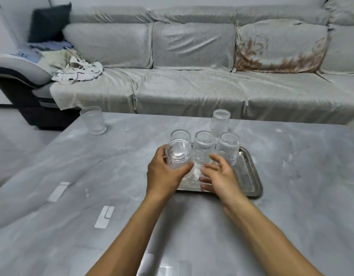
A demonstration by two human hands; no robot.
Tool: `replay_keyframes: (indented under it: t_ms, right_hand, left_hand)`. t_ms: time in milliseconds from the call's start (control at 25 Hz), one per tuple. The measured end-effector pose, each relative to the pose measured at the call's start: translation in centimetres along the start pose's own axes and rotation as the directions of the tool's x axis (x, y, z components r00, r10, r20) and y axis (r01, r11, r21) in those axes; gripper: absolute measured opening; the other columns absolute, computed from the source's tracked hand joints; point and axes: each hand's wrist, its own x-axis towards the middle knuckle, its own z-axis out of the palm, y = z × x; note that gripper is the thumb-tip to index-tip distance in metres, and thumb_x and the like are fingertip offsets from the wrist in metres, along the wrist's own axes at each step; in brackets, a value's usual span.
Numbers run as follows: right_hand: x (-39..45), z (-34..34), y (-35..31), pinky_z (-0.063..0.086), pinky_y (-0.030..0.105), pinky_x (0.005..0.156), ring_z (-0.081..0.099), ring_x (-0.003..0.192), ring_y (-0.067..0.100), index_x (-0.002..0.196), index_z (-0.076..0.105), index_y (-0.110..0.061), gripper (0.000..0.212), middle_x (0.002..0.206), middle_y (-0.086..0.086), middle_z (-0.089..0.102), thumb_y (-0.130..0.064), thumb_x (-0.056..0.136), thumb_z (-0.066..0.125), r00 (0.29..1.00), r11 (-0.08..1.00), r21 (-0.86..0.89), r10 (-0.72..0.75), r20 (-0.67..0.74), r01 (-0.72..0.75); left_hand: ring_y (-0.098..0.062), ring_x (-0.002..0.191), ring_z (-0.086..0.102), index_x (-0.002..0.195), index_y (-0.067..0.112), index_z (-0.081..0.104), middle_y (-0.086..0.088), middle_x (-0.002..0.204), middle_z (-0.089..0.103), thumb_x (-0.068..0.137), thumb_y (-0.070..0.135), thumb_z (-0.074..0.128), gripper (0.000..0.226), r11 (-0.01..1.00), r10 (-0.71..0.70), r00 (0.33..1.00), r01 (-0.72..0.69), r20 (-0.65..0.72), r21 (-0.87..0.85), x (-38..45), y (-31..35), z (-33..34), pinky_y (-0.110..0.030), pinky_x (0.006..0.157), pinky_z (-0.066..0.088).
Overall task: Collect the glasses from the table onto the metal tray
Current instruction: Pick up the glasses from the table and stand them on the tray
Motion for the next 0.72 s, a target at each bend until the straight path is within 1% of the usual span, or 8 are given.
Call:
replay_keyframes:
  t_ms: [120,240,400,440,520,560,640,720]
  right_hand:
    - [1.1,0.0,0.0,0.055,0.034,0.06,0.062,0.068,0.02,0.112,0.056,-0.021,0.032,0.111,0.009,0.064,-0.003,0.087,0.058,1.0,0.999,0.038,-0.014,-0.021,0.015]
    - [1.9,0.5,0.5,0.054,0.033,0.058,0.062,0.067,0.019,0.107,0.058,-0.021,0.028,0.108,0.008,0.064,-0.003,0.086,0.058,0.999,0.998,-0.043,-0.044,0.005,0.044]
    - [2.6,-0.2,-0.7,0.056,0.034,0.057,0.066,0.068,0.018,0.103,0.06,-0.024,0.027,0.103,0.002,0.067,-0.005,0.084,0.059,0.98,0.972,-0.145,-0.195,-0.047,0.187]
    - [3.2,-0.7,-1.8,0.055,0.033,0.054,0.066,0.066,0.017,0.1,0.061,-0.026,0.027,0.1,0.001,0.067,-0.005,0.083,0.059,0.962,0.958,-0.144,-0.26,-0.081,0.247]
    - [5.2,-1.5,-4.5,0.054,0.034,0.054,0.067,0.064,0.017,0.095,0.061,-0.027,0.026,0.096,0.0,0.069,-0.006,0.08,0.057,0.908,0.915,-0.192,-0.386,-0.165,0.354]
    - [6.8,-1.9,-5.8,0.054,0.037,0.058,0.067,0.07,0.02,0.095,0.061,-0.026,0.026,0.096,0.0,0.069,-0.007,0.079,0.057,0.868,0.87,-0.287,-0.46,-0.186,0.4]
    - [10.5,-2.3,-8.0,0.052,0.04,0.072,0.065,0.088,0.024,0.102,0.06,-0.022,0.028,0.102,-0.001,0.068,-0.01,0.077,0.059,0.784,0.693,-0.576,-0.605,-0.138,0.433]
    - [14.8,-2.6,-9.6,0.048,0.038,0.082,0.059,0.105,0.027,0.117,0.056,-0.018,0.041,0.118,0.005,0.063,-0.013,0.077,0.061,0.767,0.502,-0.781,-0.641,-0.047,0.372]
  left_hand:
    - [-0.012,0.098,0.065,0.118,0.029,0.058,0.009,0.109,0.071,0.057,0.042,0.081,0.066,0.972,-0.009,0.999,0.002,0.031,0.237,0.9,-1.3,0.1,-0.033,0.084,0.053]
    - [-0.015,0.102,0.064,0.122,0.03,0.054,0.008,0.113,0.069,0.056,0.043,0.08,0.072,0.964,-0.021,0.993,-0.011,0.117,0.267,1.5,-1.7,0.1,-0.034,0.085,0.052]
    - [0.003,0.096,0.058,0.113,0.05,0.047,0.033,0.1,0.055,0.06,0.052,0.076,0.061,0.994,-0.1,0.98,0.091,0.172,0.062,2.0,-1.1,-0.4,-0.031,0.088,0.048]
    - [0.001,0.097,0.057,0.119,0.049,0.046,0.033,0.101,0.051,0.064,0.052,0.075,0.062,0.993,-0.116,0.98,0.115,0.161,0.019,2.1,-1.0,-0.6,-0.031,0.088,0.046]
    - [-0.003,0.103,0.057,0.123,0.043,0.05,0.024,0.112,0.055,0.074,0.049,0.07,0.053,0.98,-0.161,0.975,0.176,0.156,-0.088,2.3,-1.2,-0.7,-0.029,0.086,0.046]
    - [-0.004,0.105,0.059,0.12,0.043,0.052,0.019,0.118,0.059,0.078,0.047,0.067,0.044,0.968,-0.183,0.97,0.206,0.162,-0.14,2.3,-1.2,-0.6,-0.029,0.086,0.047]
    - [-0.008,0.11,0.06,0.124,0.04,0.054,0.014,0.124,0.06,0.082,0.045,0.063,0.043,0.961,-0.205,0.961,0.234,0.186,-0.147,2.3,-1.7,-0.3,-0.035,0.094,0.049]
    - [-0.012,0.114,0.058,0.128,0.04,0.051,0.012,0.127,0.059,0.082,0.045,0.062,0.047,0.966,-0.211,0.96,0.233,0.185,-0.109,2.5,-2.3,-0.2,-0.041,0.1,0.047]
